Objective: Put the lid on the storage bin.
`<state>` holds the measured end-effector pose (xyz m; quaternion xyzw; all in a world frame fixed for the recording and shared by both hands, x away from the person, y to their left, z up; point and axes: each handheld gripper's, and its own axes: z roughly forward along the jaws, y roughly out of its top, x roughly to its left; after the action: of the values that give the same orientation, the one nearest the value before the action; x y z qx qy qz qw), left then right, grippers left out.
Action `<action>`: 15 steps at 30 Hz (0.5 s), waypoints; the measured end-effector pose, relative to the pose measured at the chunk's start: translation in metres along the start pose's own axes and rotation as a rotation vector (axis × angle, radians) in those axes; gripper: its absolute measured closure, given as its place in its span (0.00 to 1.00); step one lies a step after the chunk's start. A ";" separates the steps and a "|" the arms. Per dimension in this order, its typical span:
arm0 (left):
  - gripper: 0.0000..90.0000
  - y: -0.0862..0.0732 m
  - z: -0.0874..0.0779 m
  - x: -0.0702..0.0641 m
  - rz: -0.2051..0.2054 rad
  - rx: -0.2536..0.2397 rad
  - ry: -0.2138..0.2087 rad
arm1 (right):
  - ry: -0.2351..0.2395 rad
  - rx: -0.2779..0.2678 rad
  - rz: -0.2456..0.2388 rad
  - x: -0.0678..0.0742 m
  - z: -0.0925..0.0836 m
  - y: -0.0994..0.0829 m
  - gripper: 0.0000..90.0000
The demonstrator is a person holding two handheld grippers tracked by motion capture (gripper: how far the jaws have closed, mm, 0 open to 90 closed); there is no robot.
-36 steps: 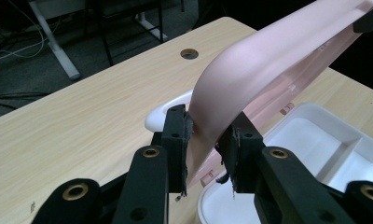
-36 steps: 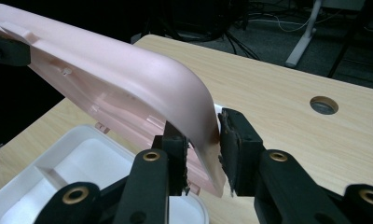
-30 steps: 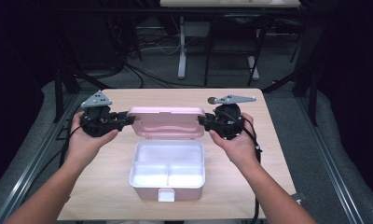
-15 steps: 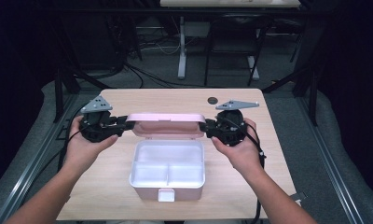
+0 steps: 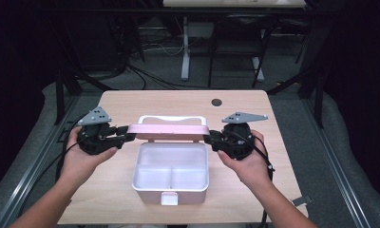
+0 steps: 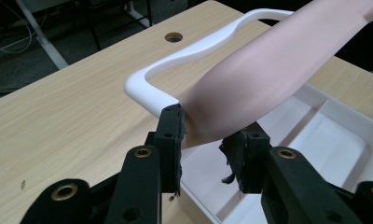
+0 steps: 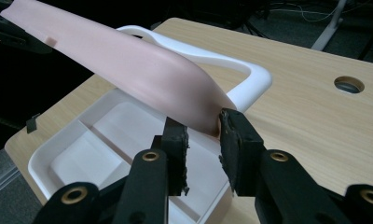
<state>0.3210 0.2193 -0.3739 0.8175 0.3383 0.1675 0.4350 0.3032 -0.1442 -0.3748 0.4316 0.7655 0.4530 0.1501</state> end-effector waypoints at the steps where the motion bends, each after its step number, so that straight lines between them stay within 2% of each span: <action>1: 0.75 -0.001 0.000 -0.001 -0.002 0.001 0.000 | 0.007 0.000 0.002 0.000 -0.001 -0.001 0.80; 6: 0.75 -0.011 -0.006 -0.006 0.001 0.001 -0.012 | -0.009 0.004 -0.010 0.005 -0.003 -0.010 0.79; 7: 0.75 -0.012 -0.007 -0.007 0.001 -0.003 -0.013 | 0.006 0.003 -0.007 0.005 -0.004 -0.012 0.79; 10: 0.76 -0.017 -0.008 -0.010 0.003 -0.007 -0.016 | 0.011 0.000 -0.016 0.007 -0.005 -0.017 0.79; 15: 0.76 -0.027 -0.009 -0.015 0.003 0.004 -0.032 | 0.005 -0.005 -0.019 0.010 -0.006 -0.026 0.79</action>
<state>0.2944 0.2252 -0.3908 0.8213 0.3304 0.1546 0.4386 0.2798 -0.1455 -0.3918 0.4228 0.7689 0.4545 0.1534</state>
